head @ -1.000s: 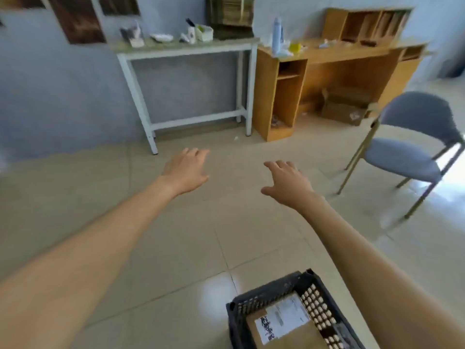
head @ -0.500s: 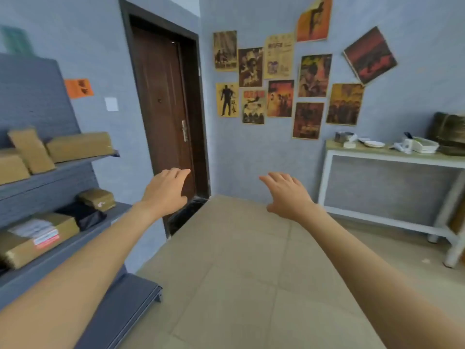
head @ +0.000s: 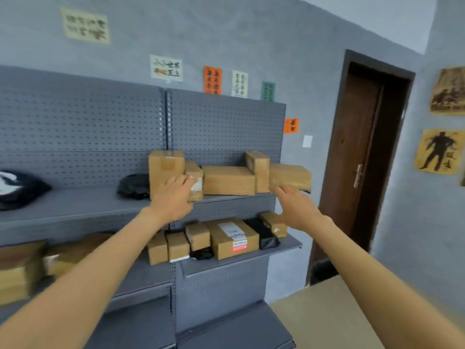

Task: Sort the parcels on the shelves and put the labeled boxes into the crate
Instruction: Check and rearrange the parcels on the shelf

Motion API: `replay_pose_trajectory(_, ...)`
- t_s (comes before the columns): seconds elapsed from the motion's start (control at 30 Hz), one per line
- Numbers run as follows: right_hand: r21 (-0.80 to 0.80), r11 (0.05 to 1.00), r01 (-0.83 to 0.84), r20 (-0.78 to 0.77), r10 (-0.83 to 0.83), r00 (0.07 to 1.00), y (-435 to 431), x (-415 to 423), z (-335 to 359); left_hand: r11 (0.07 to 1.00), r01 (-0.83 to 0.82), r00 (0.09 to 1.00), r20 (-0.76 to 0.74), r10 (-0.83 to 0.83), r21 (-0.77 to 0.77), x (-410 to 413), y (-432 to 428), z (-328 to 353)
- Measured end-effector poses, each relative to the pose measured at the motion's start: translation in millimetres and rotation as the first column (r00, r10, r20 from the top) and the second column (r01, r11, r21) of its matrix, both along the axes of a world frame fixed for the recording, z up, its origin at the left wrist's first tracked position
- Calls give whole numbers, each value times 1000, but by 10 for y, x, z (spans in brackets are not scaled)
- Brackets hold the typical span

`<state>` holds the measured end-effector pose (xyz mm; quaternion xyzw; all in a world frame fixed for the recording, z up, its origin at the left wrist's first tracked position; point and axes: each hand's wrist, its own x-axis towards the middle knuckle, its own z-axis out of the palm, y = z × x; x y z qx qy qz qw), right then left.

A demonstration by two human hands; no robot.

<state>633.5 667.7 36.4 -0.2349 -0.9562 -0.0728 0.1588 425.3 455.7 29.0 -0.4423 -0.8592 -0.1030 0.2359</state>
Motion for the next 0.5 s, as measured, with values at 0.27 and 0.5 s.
replay_pose_trajectory(0.27,-64,950,-306,-19,306,952,-435,-1844,19,951,-306,952,6,306,-38,-1077,-875,7)
replay_pose_trajectory(0.5,-60,890,-451,-72,447,892,-371,-3125,56,907,-414,907,53,418,-76,-1947,-748,-78)
